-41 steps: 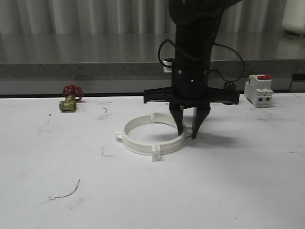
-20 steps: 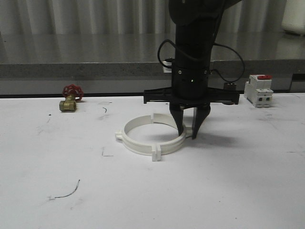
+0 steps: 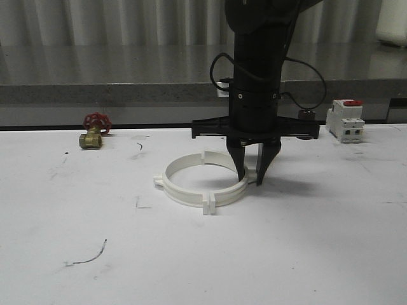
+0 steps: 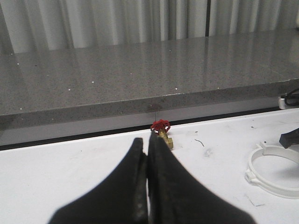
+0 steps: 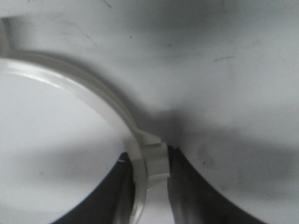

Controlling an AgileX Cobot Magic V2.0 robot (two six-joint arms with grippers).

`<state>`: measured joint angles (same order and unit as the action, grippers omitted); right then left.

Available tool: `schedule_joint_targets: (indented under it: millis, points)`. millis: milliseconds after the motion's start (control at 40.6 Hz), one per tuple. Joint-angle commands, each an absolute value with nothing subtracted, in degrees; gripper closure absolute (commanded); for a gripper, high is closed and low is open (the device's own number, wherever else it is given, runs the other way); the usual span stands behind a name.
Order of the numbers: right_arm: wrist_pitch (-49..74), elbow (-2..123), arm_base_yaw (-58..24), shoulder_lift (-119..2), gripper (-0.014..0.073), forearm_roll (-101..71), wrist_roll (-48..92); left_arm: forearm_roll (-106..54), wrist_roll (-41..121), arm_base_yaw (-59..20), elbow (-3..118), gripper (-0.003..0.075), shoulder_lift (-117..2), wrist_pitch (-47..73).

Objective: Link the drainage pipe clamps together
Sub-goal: 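Press the held half against the placed half to close the ring, then open the right gripper and lift it away from the ring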

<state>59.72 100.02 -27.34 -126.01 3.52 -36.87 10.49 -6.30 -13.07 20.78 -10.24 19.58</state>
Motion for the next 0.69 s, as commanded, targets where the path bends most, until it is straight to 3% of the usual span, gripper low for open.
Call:
schedule_joint_targets:
  millis: [0,295,665]
  points:
    - [60.27,101.53,-27.15,-122.74,0.0405,3.69,-36.44,10.66,-6.43,-12.94,22.33,0.0741,-10.75,15.11]
    - [59.77,101.53,-27.15,-122.74,0.0190,2.95,-36.44,10.66,-6.43,-12.94,22.33,0.0741,-10.75,15.11]
    - [58.98,101.54,-27.15,-122.03,0.0178,3.13,-38.77,10.66,-6.43,-12.94,22.33,0.0741,-10.75,15.11]
